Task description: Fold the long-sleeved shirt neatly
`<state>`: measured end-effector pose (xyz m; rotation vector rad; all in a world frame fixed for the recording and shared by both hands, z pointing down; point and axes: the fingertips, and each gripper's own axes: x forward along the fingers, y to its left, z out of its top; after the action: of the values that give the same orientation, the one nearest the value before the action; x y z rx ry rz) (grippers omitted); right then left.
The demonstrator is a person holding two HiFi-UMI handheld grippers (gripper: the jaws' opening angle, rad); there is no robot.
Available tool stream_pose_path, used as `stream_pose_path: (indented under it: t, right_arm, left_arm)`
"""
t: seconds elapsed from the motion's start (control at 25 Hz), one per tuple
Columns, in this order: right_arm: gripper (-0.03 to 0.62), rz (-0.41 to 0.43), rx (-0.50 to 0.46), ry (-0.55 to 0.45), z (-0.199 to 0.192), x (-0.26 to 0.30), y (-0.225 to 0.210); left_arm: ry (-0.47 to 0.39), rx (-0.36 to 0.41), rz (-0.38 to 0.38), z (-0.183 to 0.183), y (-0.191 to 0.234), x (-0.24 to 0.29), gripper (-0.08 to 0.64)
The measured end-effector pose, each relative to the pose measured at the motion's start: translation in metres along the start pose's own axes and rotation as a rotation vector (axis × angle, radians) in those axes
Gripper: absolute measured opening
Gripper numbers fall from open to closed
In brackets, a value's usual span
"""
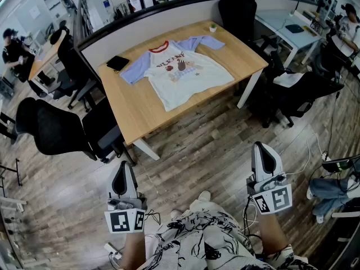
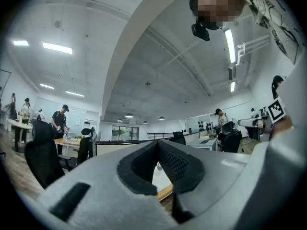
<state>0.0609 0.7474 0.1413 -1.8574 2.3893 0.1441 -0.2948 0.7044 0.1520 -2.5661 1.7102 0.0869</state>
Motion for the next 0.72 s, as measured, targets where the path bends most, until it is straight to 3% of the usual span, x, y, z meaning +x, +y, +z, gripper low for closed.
stream_pose_path:
  t: [0.28,0.48,0.72]
  right_arm:
    - [-0.007,0.006,0.001,0.003,0.0009,0.001,0.0014]
    - [-0.006,0.01,0.103,-0.05,0.0016,-0.0014,0.0007]
    - [-0.006,0.005,0.038,-0.005,-0.0053,0.0005,0.0035]
  left_arm:
    - [0.0,0.003,-0.012,0.0007,-0.0032,-0.0013,-0.002]
    - [-0.001,0.006,-0.022,0.0013,-0.0032,-0.0009,-0.002]
    - [0.003,0.026,-0.009,0.0005,-0.0014,-0.001,0.0]
